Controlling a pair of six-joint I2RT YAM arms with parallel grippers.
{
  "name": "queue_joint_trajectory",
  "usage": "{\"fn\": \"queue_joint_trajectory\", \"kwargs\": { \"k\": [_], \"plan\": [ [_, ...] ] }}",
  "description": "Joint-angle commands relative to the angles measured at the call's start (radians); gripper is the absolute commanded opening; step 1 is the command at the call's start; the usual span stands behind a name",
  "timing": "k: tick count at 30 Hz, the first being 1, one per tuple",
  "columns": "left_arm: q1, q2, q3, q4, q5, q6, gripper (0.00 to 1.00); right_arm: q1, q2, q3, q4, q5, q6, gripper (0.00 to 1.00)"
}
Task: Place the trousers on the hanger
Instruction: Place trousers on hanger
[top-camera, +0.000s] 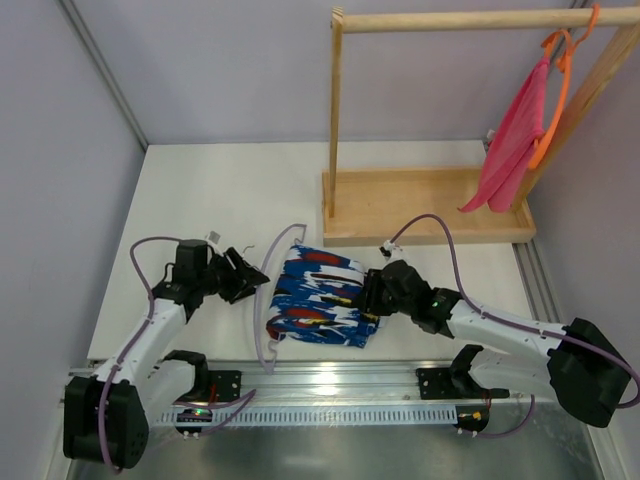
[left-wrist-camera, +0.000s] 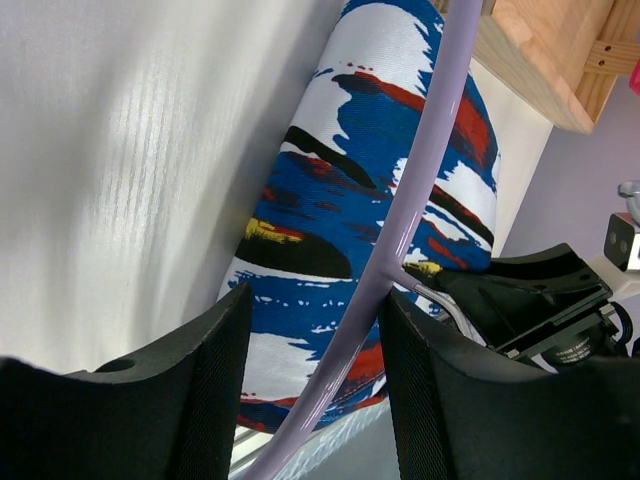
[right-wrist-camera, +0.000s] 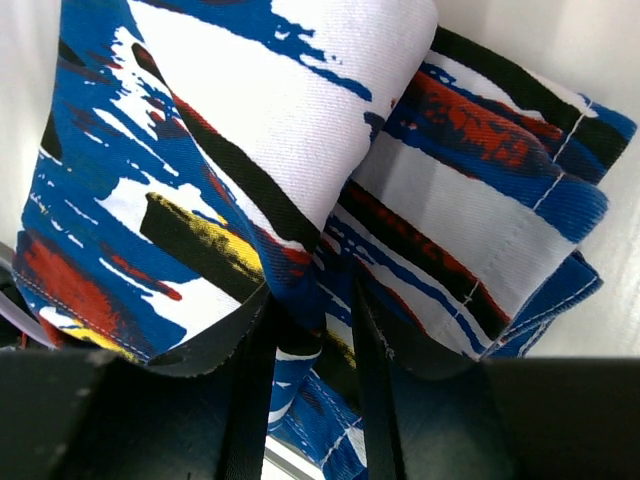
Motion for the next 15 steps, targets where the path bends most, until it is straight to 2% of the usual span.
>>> {"fn": "queue_joint_trajectory", "kwargs": {
  "k": [1,5,10,15],
  "plan": [
    [0.004,-0.043,-0.015,-0.060,-0.140,0.042,0.52,0.007,0.017,-0.012,0.054,-0.019,0.010,0.38],
    [-0.012,-0.124,-0.020,-0.069,-0.152,0.038,0.57,0.018,0.017,-0.004,0.063,-0.022,0.018,0.40],
    [-0.013,-0.165,-0.037,-0.050,-0.138,0.030,0.59,0.019,0.014,0.009,0.052,-0.011,0.012,0.41],
    [-0.015,-0.231,-0.069,-0.010,-0.114,0.004,0.64,0.018,0.062,0.040,0.057,-0.015,-0.002,0.41]
  ]
}}
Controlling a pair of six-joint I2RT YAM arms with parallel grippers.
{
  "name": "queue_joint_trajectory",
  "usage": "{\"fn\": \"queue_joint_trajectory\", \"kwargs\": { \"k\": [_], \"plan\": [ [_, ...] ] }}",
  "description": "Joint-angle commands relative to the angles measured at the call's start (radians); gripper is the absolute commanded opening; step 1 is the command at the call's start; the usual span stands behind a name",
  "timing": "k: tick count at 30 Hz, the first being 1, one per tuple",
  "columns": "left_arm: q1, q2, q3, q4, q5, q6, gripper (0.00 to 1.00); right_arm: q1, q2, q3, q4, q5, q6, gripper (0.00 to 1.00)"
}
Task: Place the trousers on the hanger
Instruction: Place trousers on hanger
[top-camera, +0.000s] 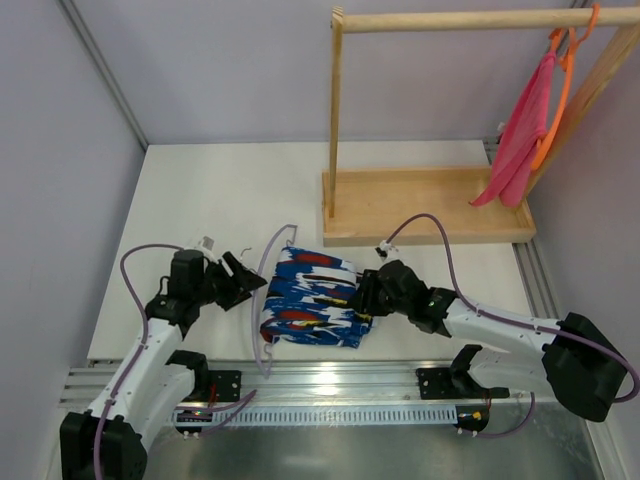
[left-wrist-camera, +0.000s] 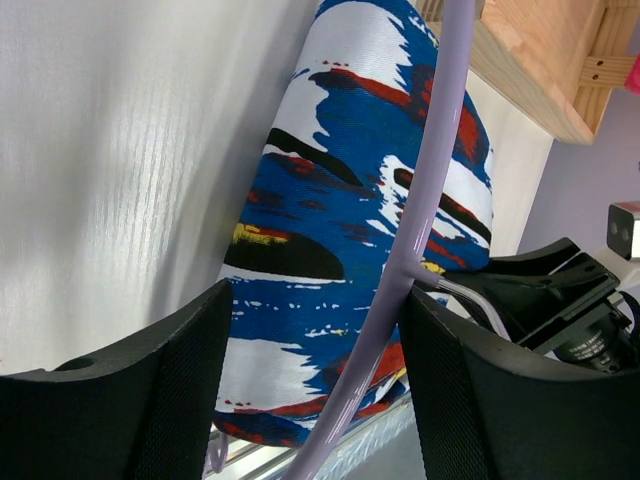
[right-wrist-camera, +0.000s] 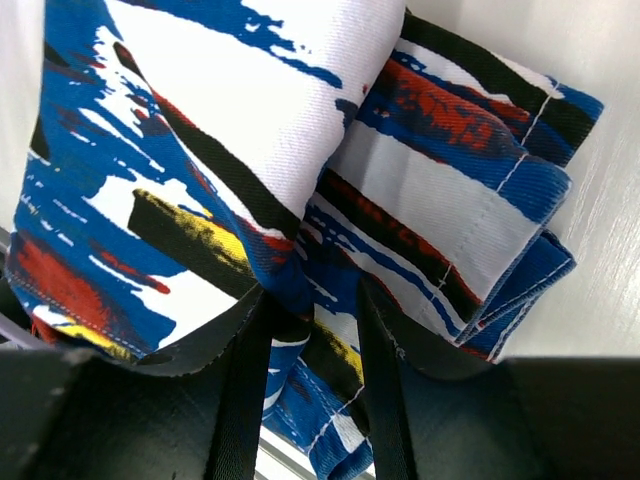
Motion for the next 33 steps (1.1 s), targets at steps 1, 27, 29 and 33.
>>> {"fn": "queue_joint_trajectory", "kwargs": {
  "k": [1,27,29,33],
  "plan": [
    [0.001,-0.060,-0.019,0.053,-0.033,0.002,0.67,0.006,0.044,0.044,0.018,0.002,-0.020,0.41],
    [0.001,-0.068,-0.017,0.091,0.073,0.015,0.49,0.006,0.177,0.098,0.186,-0.079,0.018,0.55],
    [-0.001,-0.065,0.001,0.021,0.004,0.017,0.45,0.007,0.179,0.099,0.202,-0.093,0.027,0.54],
    [0.001,-0.088,0.044,-0.034,-0.085,0.037,0.55,0.024,0.167,0.134,0.202,-0.091,0.047,0.36]
  ]
}}
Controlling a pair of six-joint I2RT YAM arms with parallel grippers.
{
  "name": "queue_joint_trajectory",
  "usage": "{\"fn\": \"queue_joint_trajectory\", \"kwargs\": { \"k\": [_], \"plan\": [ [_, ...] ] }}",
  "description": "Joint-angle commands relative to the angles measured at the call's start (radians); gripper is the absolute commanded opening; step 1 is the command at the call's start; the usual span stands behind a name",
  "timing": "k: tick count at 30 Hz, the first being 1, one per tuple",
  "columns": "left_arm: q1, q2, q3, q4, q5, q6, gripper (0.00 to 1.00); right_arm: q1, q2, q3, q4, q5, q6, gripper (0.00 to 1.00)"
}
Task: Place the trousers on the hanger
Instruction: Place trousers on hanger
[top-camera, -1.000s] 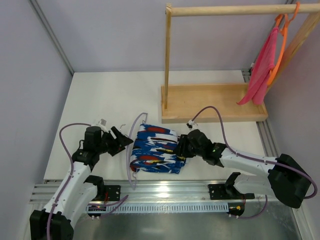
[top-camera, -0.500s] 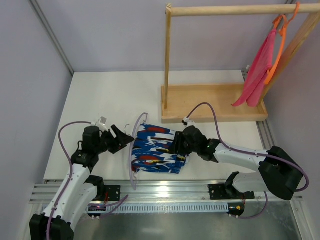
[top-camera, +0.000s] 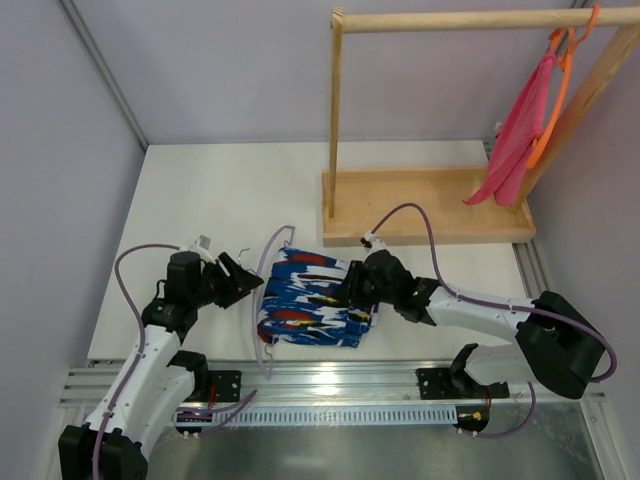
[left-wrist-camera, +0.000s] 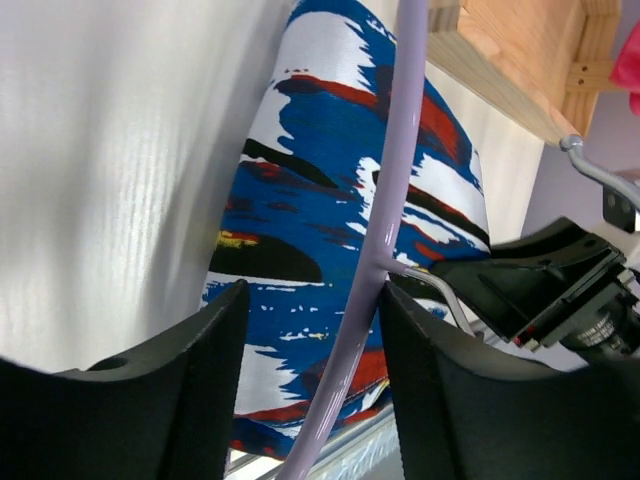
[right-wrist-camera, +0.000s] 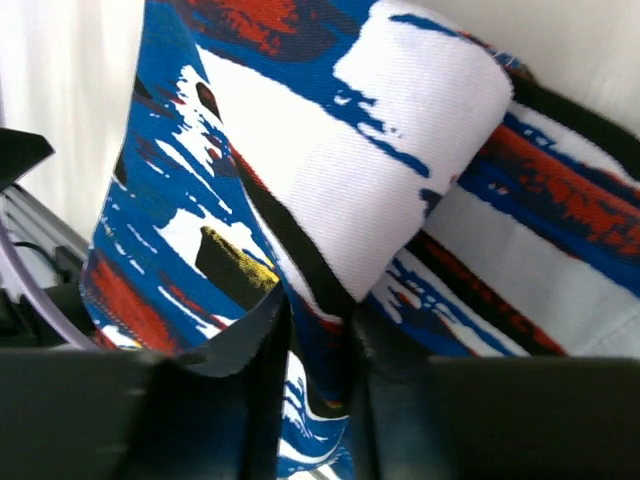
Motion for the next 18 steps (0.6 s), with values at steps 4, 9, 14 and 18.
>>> {"fn": "queue_joint_trajectory", "kwargs": {
  "k": [4,9,14,18],
  "plan": [
    [-0.001,-0.066,0.074,0.010,-0.133,0.031,0.56,0.025,0.014,0.141,0.054,-0.001,0.041,0.10],
    [-0.001,-0.072,0.051,0.052,-0.099,0.005,0.50,0.046,0.085,0.212,0.070,-0.007,0.080,0.04],
    [-0.001,-0.055,0.011,0.112,-0.020,-0.001,0.52,0.095,0.114,0.241,0.067,0.029,0.094,0.04],
    [0.001,-0.073,-0.020,0.149,0.020,-0.026,0.60,0.110,0.140,0.269,0.050,0.042,0.093,0.04]
  ]
}}
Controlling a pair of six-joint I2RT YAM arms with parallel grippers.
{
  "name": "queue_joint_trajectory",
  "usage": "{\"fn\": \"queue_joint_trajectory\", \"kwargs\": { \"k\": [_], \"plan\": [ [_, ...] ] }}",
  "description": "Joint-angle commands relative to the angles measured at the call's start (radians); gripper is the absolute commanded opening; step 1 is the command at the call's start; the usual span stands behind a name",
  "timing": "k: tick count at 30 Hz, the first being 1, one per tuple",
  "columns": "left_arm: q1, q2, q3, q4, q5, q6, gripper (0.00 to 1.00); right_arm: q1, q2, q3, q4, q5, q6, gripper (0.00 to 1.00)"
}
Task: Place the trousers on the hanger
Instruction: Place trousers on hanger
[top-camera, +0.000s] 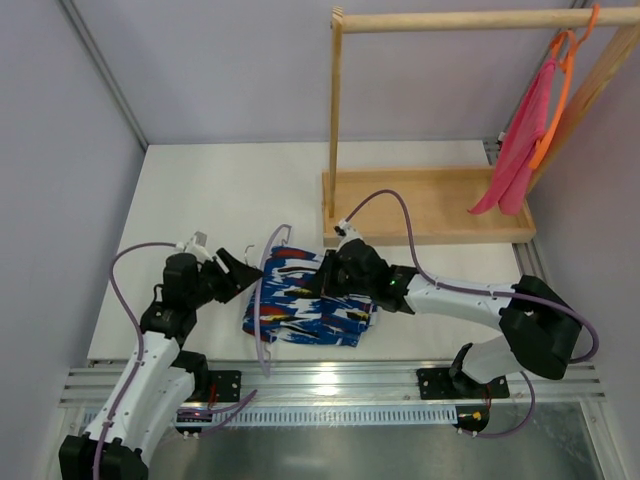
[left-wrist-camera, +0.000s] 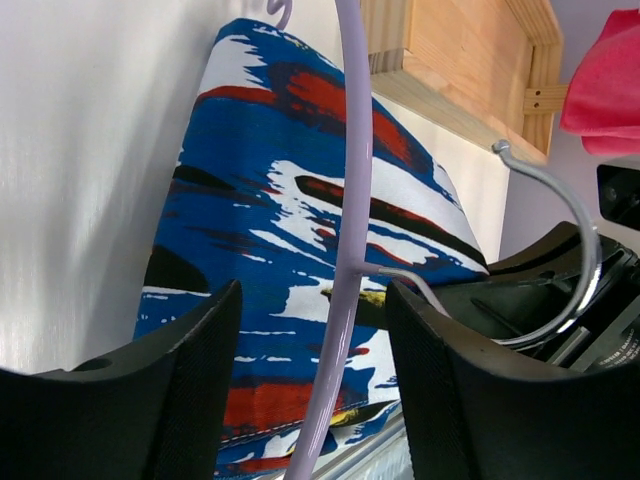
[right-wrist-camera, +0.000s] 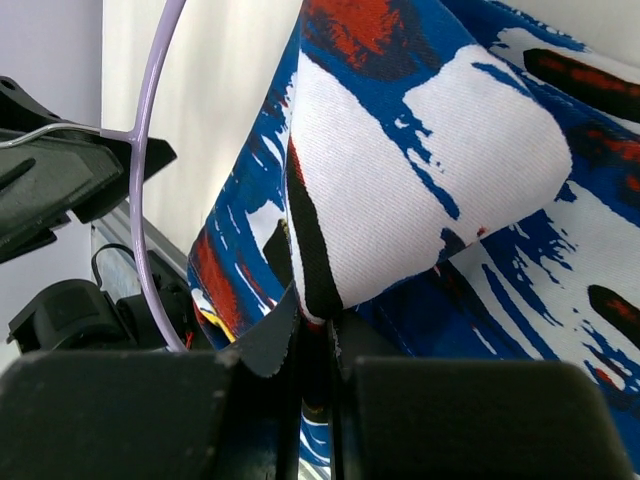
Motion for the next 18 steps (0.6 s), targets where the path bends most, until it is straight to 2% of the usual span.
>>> {"fn": "queue_joint_trajectory", "kwargs": {
  "k": [1,9,16,18],
  "plan": [
    [0.001,-0.036,-0.020,0.081,0.057,-0.017,0.61,0.018,0.010,0.068,0.040,0.037,0.014,0.04],
    [0.001,-0.080,-0.041,0.078,0.089,-0.005,0.65,0.037,0.024,0.141,-0.021,0.072,-0.008,0.04],
    [-0.002,-0.037,-0.052,0.071,0.083,0.005,0.63,0.038,0.008,0.123,-0.015,0.079,-0.002,0.04],
    [-0.001,-0.029,-0.054,0.071,0.077,0.006,0.58,0.038,-0.004,0.112,-0.012,0.085,-0.002,0.04]
  ]
}}
